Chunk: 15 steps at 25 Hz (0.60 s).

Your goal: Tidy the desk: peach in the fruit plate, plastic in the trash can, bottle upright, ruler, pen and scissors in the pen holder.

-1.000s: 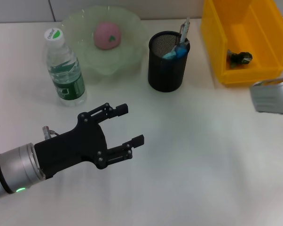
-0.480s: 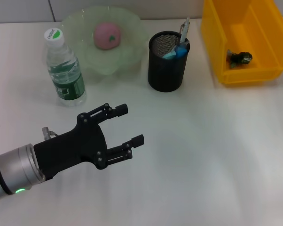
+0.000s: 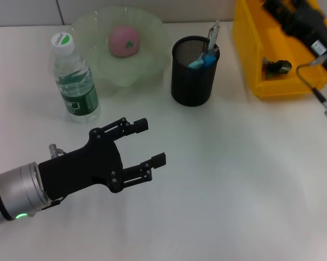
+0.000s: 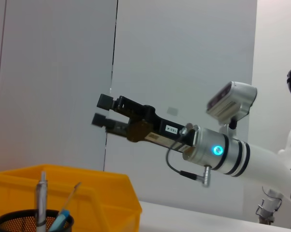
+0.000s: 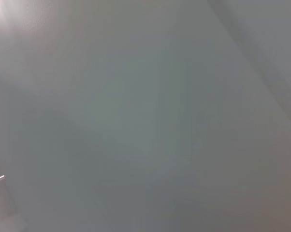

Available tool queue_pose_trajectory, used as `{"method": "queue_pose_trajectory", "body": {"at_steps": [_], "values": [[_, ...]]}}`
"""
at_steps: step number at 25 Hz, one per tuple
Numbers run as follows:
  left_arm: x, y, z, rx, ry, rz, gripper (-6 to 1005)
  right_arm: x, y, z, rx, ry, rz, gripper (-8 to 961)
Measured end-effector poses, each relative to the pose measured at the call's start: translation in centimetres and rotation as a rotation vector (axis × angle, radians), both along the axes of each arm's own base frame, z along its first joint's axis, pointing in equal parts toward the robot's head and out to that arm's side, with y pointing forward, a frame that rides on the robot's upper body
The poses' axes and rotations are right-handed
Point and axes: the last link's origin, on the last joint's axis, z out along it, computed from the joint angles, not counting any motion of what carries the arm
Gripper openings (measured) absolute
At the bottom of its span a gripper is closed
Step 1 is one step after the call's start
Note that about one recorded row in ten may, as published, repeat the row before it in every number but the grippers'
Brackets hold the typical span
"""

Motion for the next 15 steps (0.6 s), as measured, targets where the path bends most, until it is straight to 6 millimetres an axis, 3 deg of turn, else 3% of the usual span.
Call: {"method": "queue_pose_trajectory", "body": {"at_steps": [6,15], "values": [[0.0,0.2,0.2,-0.020,0.003,0.010,770,-1.0,-3.3,-0.4,-0.311,-0.083,0.233,820],[-0.1,0.3,0.2,-0.085,0.018,0.021,770,1.1,-7.5,-0.5,-0.534,-0.398,0.418,820]]}}
